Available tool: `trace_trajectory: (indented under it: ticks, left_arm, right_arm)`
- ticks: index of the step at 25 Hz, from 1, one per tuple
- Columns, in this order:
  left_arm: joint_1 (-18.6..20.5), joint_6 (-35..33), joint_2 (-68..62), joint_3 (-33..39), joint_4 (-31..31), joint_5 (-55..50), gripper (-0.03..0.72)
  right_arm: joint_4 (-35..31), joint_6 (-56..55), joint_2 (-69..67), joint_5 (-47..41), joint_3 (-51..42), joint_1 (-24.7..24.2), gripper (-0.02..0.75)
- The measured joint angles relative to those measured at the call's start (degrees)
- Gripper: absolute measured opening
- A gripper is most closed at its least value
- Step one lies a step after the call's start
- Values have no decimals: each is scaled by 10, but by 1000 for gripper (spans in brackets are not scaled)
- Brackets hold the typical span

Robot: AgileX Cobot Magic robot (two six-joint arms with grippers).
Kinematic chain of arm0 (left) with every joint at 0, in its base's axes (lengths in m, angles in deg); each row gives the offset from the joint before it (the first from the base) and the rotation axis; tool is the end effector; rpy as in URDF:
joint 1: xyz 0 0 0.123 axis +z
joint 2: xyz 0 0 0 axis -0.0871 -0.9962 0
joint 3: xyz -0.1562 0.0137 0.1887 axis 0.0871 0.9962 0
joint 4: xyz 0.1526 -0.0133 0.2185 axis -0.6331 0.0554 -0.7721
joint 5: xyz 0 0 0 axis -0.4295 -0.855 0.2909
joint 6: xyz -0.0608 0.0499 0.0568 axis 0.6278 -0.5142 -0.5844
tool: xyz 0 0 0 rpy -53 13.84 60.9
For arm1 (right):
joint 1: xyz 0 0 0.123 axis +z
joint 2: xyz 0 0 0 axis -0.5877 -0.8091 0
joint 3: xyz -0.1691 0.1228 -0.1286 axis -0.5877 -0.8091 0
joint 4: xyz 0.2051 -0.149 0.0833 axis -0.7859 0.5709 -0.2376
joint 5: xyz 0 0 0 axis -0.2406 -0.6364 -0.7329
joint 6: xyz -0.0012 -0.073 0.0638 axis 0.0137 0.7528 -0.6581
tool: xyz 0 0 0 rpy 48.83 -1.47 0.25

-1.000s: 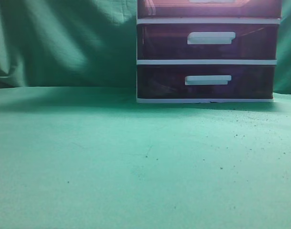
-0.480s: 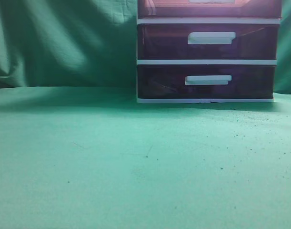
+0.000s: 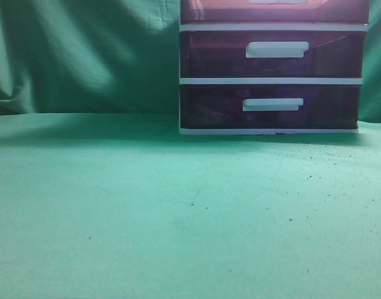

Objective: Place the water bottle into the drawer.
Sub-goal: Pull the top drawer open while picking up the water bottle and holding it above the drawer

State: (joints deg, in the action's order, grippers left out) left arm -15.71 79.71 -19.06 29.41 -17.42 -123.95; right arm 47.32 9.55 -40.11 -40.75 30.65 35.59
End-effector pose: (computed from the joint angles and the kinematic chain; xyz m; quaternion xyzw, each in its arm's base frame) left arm 0.2394 -0.1006 0.3301 0.1689 0.8614 -0.1349 0.4597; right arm 0.1131 -0.0015 0.2303 0.0420 0.5835 0.0464 0.8097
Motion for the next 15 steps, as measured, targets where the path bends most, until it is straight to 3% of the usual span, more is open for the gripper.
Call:
trace_trajectory:
  ticks: [4,9,13,15]
  left_arm:
    - [-36,-1,1,0,-5,-16,291]
    - [-39,-2,-13,0,-17,-18,291]
    - [-40,-3,-16,0,-28,-22,291]
    - [-40,-3,-16,0,-31,-22,291]
  right_arm:
    - [5,36,-77,-102,104,0,48]
    - [4,40,-251,-253,254,0,48]
    - [2,55,-384,-245,316,0,48]
    - [4,122,-450,-222,347,10,48]
